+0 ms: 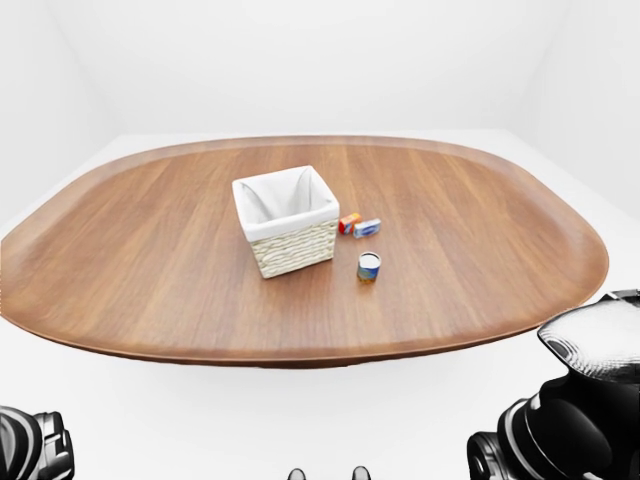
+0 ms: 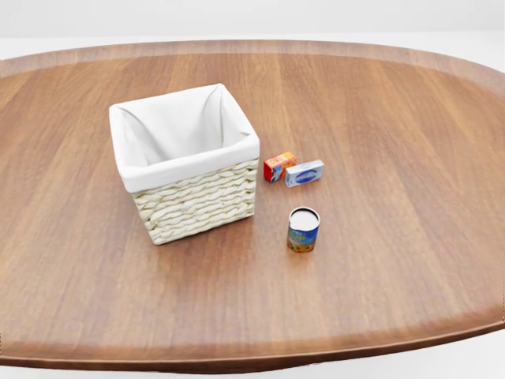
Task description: Pick up the alphabet soup and put it in the basket.
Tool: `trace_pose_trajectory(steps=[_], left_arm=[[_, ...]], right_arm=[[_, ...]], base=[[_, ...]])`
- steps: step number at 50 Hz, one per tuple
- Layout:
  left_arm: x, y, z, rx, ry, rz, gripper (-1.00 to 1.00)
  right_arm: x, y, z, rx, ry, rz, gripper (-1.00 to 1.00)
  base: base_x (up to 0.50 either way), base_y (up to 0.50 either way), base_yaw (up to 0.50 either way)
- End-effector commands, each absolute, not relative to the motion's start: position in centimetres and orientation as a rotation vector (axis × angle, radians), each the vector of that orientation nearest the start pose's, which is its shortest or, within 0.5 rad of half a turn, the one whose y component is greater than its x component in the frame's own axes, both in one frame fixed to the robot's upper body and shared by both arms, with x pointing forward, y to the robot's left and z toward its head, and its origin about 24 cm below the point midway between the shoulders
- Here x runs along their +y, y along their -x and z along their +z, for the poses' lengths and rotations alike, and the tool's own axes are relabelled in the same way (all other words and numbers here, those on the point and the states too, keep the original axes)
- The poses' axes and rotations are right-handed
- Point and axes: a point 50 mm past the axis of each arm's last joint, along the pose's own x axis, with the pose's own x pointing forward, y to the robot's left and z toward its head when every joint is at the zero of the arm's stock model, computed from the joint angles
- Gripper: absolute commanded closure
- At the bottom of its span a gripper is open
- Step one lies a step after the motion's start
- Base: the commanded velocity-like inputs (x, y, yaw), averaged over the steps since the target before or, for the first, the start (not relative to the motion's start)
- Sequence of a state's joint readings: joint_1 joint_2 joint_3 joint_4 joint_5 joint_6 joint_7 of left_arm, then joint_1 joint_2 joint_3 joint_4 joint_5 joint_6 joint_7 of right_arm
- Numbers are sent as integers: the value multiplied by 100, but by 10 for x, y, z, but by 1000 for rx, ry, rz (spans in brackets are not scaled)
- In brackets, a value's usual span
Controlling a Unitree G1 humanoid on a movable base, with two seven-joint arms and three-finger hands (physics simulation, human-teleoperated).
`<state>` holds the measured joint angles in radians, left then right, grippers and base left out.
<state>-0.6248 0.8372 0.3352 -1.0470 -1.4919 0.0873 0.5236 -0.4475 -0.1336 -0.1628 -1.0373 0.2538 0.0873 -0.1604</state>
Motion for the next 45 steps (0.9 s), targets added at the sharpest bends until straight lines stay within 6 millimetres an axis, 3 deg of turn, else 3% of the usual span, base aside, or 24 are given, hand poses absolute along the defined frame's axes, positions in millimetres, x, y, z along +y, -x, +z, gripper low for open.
trace_pose_trajectory(steps=[1, 45], left_arm=[[157, -122, 356, -1027, 434, -663, -100], [151, -122, 356, -1011, 442, -706, -100]], right_arm=[[-155, -144, 308, -1367, -132, 55, -100], [-146, -150, 299, -1306, -71, 47, -100]], base=[[50, 0, 0], [50, 0, 0]])
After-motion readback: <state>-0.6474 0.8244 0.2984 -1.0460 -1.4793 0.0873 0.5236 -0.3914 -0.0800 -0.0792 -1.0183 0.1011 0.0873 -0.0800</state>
